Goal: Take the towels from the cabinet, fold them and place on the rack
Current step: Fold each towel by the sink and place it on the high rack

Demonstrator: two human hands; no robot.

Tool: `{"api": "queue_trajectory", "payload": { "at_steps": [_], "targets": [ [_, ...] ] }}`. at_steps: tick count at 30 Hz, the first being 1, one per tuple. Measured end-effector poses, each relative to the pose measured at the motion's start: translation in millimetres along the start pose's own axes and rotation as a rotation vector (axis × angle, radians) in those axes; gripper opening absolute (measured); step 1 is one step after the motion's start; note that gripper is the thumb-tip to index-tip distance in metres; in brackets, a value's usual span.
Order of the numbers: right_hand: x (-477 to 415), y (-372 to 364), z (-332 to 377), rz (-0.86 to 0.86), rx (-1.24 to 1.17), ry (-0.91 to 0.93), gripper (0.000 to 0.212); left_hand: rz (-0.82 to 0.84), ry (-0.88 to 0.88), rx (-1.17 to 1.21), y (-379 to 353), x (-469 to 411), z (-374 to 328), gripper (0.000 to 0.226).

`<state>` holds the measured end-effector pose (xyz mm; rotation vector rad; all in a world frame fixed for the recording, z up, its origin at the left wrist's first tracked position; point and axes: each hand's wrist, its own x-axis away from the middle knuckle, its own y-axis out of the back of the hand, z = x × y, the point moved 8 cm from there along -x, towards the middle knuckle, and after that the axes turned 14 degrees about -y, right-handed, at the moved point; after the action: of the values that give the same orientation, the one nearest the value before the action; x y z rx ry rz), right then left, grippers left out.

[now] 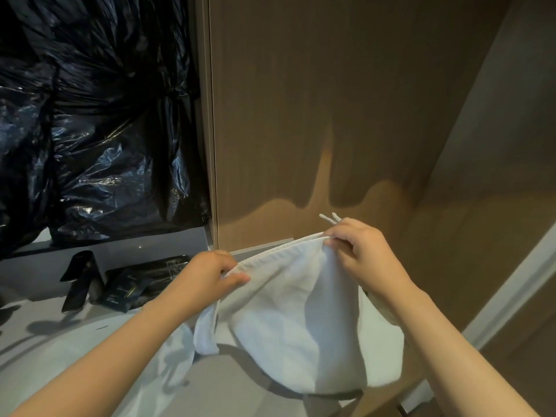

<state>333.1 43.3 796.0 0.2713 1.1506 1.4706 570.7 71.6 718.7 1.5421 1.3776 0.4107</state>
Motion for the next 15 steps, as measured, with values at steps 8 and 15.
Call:
{"api": "queue_trajectory", "payload": {
  "at_steps": [8,15],
  "targets": [
    [-9.0,43.4,-6.8,-0.117,0.071,-0.032,0.015,-0.062,-0.066,-0.010,23.7,-12.8,10.0,0.023],
    [0.6,51.7,-11.2,-0.134,0.056,-0.044,0.012,-0.136,-0.142,-0.007,36.6,-19.0,3.6,0.019]
  ]
}}
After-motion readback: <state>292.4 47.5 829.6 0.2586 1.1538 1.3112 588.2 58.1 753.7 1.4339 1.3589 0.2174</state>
